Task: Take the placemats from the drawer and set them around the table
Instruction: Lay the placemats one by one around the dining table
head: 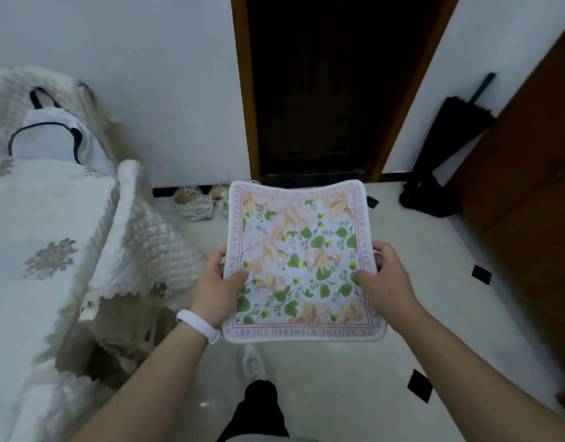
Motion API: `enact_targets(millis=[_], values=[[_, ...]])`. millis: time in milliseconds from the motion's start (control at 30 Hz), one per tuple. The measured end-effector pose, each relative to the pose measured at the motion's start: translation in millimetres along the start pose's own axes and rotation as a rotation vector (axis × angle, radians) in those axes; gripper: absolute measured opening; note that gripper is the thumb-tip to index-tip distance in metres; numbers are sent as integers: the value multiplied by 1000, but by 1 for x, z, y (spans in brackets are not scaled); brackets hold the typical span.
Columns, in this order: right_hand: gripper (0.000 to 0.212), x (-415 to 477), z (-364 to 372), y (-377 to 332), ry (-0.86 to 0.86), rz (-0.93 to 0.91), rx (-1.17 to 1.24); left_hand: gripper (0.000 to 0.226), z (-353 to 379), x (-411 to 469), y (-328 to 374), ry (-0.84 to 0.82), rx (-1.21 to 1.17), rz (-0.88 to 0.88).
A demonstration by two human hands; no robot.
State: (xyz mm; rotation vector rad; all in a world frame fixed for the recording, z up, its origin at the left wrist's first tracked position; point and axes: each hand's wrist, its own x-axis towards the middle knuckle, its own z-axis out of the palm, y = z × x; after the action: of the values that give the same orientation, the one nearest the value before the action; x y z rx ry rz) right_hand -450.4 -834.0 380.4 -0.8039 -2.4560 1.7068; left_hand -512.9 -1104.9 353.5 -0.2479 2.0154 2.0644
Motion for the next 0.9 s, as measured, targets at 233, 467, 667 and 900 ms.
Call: enact_targets(millis=[233, 467, 667, 900], values=[[44, 115, 70, -77, -10, 3, -56, 33, -32, 126, 39, 12, -13, 0], [45, 199, 137, -143, -110, -68, -57, 32, -86, 210, 90, 110, 45, 36], [44, 262, 186, -174, -245, -103, -102, 30, -113, 243, 92, 277, -30, -9], [43, 361, 250, -205, -519, -154, -133, 27, -124, 288, 97, 529, -67, -71]])
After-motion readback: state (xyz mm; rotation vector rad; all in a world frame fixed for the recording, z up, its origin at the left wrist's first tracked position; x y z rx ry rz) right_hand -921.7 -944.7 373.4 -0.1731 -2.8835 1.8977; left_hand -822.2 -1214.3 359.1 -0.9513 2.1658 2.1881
